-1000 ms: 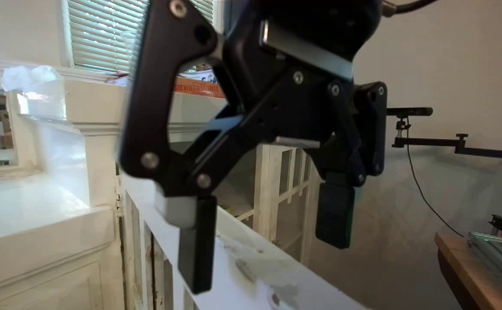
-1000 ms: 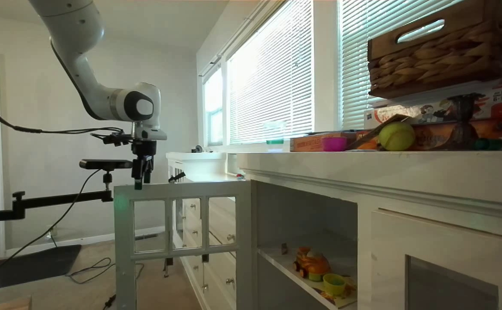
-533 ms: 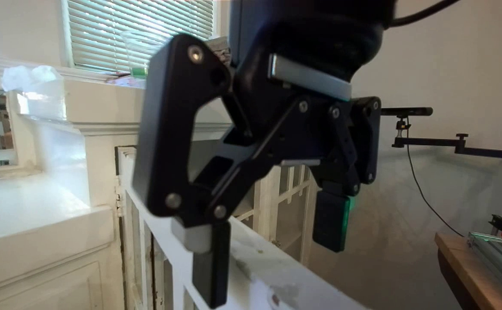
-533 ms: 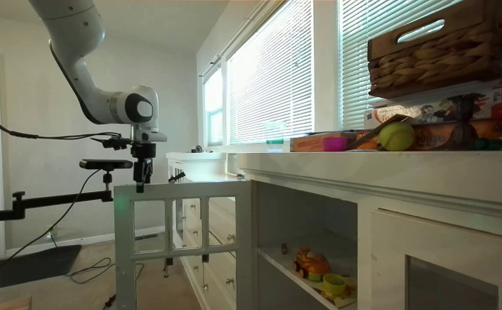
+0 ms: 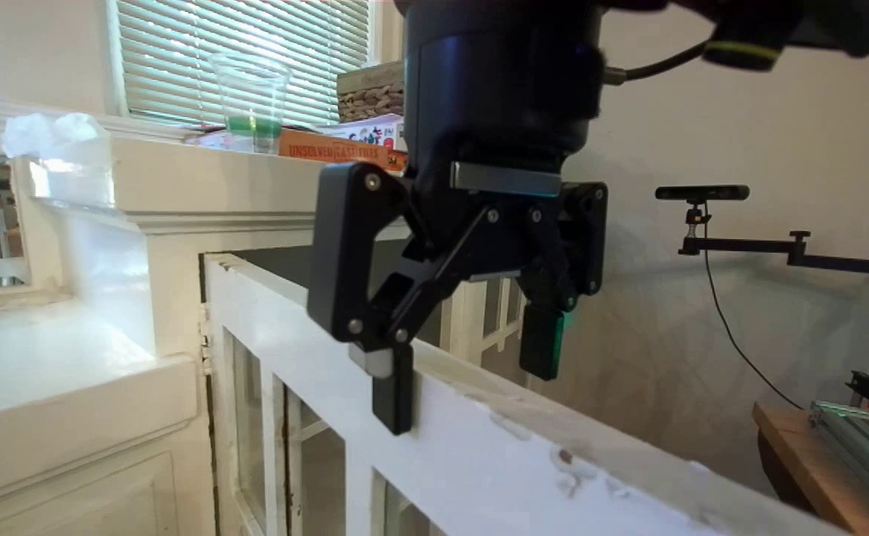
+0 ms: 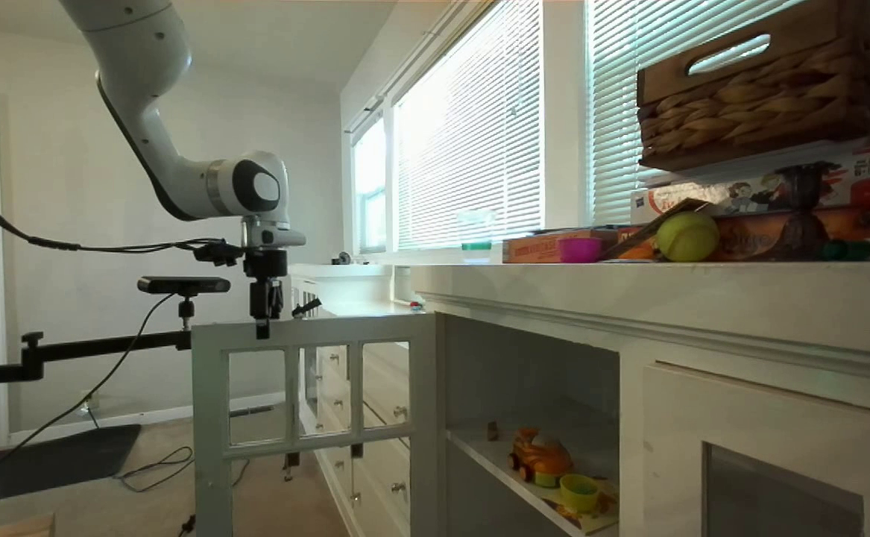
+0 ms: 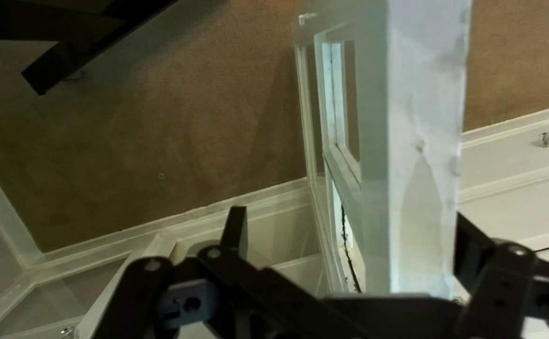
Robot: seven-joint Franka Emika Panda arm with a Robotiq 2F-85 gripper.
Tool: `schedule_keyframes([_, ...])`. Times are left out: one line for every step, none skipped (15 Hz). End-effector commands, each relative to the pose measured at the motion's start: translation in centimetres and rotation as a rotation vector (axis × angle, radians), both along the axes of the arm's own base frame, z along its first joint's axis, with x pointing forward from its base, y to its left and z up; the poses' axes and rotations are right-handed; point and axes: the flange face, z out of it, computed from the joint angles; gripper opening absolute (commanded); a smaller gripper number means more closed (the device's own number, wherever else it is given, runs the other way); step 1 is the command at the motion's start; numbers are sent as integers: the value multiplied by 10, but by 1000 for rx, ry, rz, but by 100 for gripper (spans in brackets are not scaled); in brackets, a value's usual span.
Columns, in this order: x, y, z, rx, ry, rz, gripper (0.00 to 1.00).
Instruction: Close the left door of the cabinet on the right.
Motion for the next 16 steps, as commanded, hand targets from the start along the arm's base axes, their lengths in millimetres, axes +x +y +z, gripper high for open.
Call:
schedule_keyframes([-5,-24,12,-67,-30,-43,100])
schedule_keyframes([-6,-30,16,-83,-33,-53,100])
schedule_keyframes([-7,-35,19,-96,-34,-57,100])
schedule_keyframes([-9,-40,23,-115,-34,-65,100])
schedule_keyframes([-12,-45,27,-129,-28,-72,100])
schedule_keyframes([-15,-51,30,-152,-17,-78,100])
schedule_keyframes([-18,-56,33,-174,-9,-82,100])
schedule_keyframes([-21,-63,35,-201,-1,-84,100])
schedule_keyframes([-23,-71,37,-228,6,-92,100])
schedule_keyframes([-25,-79,38,-260,16,-100,100])
schedule_keyframes([-26,-92,39,-304,27,-120,100])
schedule_keyframes([-27,-104,39,-343,38,-137,100])
schedule_keyframes([-28,-116,38,-384,50,-160,100])
schedule_keyframes([-28,-130,38,-430,57,-189,100])
schedule_keyframes([-29,-142,40,-468,62,-215,100])
schedule_keyframes([-29,-153,41,-495,64,-240,100])
